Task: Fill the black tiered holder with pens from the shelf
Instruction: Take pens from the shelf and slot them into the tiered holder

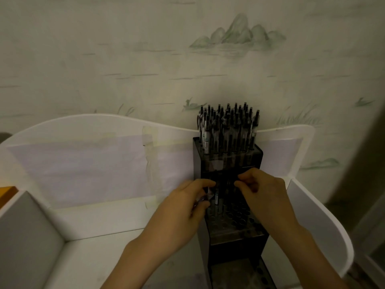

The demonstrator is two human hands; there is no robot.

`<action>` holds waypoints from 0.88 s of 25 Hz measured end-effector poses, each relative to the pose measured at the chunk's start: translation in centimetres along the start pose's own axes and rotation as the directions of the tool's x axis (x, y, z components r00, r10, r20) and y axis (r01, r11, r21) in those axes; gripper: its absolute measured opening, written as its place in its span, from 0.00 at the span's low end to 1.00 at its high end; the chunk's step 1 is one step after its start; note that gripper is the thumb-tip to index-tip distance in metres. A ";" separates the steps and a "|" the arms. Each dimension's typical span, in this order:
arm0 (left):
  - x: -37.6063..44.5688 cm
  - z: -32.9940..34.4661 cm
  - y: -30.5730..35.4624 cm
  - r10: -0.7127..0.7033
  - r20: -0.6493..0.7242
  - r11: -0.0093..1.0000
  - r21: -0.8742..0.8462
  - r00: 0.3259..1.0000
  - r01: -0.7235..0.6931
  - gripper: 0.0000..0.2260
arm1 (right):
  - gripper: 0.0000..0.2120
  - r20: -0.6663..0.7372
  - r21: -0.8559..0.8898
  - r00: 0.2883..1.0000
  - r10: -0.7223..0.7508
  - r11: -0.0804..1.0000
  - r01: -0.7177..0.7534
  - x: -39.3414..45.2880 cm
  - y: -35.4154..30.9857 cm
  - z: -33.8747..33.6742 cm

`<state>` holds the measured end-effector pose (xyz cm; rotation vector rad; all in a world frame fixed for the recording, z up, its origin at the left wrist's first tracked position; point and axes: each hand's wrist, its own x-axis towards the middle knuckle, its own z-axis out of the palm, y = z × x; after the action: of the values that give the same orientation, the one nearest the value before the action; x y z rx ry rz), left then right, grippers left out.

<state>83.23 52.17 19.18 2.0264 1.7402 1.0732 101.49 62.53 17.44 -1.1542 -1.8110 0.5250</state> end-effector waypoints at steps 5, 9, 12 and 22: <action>0.2 0.4 0.1 0.017 -0.020 0.998 -0.056 1.000 -0.018 0.16 | 0.13 -0.128 0.001 0.983 -0.132 0.991 0.133 -2.1 -0.9 -1.0; 0.5 1.1 0.2 0.030 -0.010 0.997 -0.072 0.999 -0.031 0.15 | 0.09 0.049 0.158 0.984 -0.173 0.974 0.164 -4.2 -2.2 -1.0; 0.6 1.6 0.4 0.037 0.005 0.996 -0.085 0.999 -0.037 0.12 | 0.09 0.128 0.279 0.991 -0.027 0.960 -0.010 -4.1 -2.2 -0.9; 0.0 1.4 0.6 0.051 -0.002 0.994 0.100 0.999 -0.050 0.11 | 0.03 0.146 0.532 0.983 0.113 0.828 -0.174 -2.3 -1.9 -1.5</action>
<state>84.58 52.38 18.59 2.1399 1.7872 1.0253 102.21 59.51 18.51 -0.8735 -1.5155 1.1314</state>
